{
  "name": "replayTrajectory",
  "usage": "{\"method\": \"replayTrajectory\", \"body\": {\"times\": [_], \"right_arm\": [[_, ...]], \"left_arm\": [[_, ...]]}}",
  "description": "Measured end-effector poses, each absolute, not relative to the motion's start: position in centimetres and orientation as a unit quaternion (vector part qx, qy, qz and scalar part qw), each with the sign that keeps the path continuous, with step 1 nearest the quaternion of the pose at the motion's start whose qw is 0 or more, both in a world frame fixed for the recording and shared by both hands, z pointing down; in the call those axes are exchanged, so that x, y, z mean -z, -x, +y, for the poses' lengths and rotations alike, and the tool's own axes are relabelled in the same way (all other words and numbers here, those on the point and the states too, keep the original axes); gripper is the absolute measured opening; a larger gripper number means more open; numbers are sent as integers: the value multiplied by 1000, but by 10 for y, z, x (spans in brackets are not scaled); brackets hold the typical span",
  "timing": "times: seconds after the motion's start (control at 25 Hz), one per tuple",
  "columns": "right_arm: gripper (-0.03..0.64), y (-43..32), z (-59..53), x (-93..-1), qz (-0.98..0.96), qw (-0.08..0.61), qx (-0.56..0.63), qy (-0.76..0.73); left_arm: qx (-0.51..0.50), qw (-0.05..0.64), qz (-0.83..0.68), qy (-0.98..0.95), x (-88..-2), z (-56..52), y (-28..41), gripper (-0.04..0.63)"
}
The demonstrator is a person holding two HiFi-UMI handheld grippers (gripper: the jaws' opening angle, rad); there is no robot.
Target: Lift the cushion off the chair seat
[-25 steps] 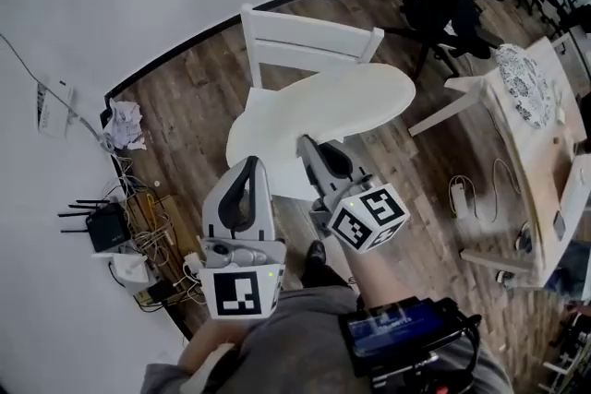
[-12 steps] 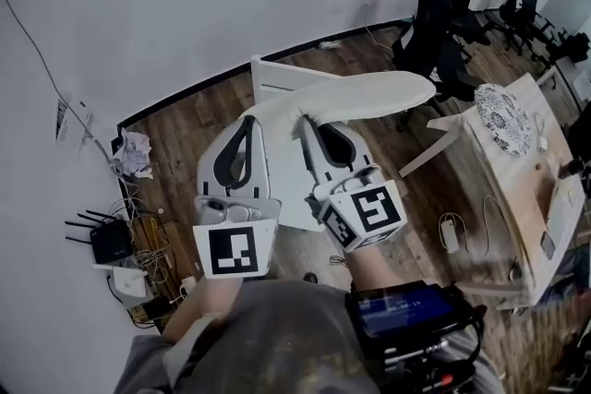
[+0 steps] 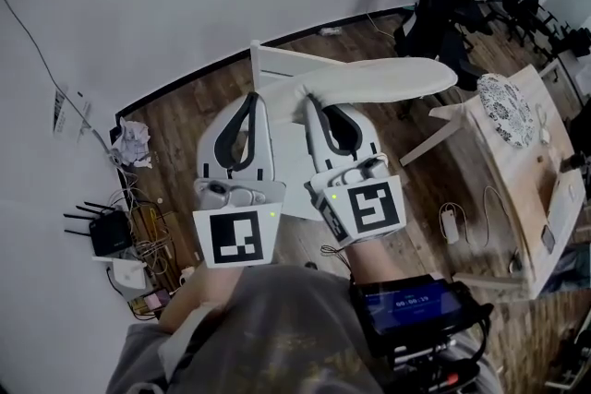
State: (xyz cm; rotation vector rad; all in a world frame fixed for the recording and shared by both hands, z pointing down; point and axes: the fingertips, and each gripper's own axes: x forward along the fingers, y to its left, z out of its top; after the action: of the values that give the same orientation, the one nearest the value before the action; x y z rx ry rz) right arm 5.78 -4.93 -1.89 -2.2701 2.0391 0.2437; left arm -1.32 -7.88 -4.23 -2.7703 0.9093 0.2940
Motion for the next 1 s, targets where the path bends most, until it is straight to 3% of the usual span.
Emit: {"method": "replayTrajectory", "body": {"times": [1.0], "right_arm": [[32,-52,-36,19,659,23,-90,746]], "left_arm": [[-99,111,302,942,41,-63,10,6]]}}
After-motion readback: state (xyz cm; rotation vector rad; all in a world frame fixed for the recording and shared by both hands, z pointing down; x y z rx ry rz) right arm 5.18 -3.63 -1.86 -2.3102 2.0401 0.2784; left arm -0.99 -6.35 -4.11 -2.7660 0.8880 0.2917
